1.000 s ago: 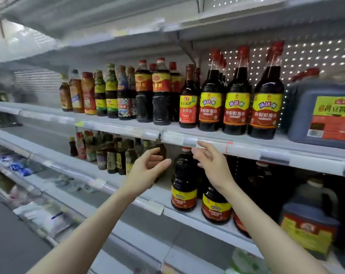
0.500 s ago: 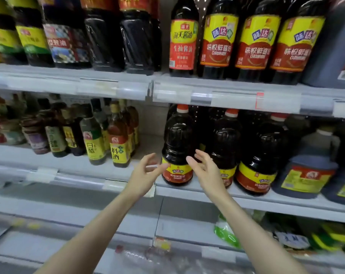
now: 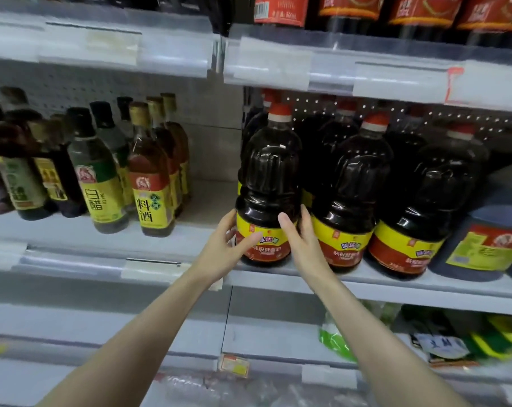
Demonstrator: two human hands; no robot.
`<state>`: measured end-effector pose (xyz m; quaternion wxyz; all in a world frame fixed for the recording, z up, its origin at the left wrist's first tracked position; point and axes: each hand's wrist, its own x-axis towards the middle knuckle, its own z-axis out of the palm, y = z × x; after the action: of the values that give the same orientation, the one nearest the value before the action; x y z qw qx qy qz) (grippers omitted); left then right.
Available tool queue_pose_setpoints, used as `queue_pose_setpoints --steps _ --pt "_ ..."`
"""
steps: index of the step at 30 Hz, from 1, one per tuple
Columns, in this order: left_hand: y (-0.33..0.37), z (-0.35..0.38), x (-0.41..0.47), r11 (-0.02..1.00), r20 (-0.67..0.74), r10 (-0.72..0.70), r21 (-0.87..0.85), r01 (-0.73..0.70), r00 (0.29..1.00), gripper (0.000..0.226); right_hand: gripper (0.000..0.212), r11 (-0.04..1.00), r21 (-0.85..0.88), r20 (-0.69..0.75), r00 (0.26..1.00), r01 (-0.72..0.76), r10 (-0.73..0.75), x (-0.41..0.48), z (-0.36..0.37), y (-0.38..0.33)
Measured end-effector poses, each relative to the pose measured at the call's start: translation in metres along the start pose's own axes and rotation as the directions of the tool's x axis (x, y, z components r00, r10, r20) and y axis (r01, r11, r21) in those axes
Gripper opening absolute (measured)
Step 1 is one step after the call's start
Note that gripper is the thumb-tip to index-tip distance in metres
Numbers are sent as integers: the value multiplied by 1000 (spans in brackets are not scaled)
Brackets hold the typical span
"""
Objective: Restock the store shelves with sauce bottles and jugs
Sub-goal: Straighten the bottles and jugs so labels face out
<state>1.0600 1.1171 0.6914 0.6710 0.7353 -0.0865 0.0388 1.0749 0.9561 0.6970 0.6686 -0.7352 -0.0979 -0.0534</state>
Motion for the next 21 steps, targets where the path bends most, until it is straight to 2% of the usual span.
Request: queue_pose_setpoints --steps 3,5,13,17,21 --pt "-9 3 8 999 -4 36 -41 -36 999 51 70 1000 16 31 999 -7 7 3 0 8" --pt "-16 5 12 998 -15 52 -46 -53 999 46 77 999 34 45 999 -17 16 5 0 15" --pt "-31 7 18 994 -59 96 -45 -98 994 48 81 999 32 35 999 30 -31 8 0 37" --pt "-34 7 19 991 -43 120 -61 -122 992 35 66 998 40 28 998 49 -50 9 0 39" --pt "-35 3 23 993 -16 114 -41 -114 993 40 56 997 22 17 997 70 -70 11 -1 40"
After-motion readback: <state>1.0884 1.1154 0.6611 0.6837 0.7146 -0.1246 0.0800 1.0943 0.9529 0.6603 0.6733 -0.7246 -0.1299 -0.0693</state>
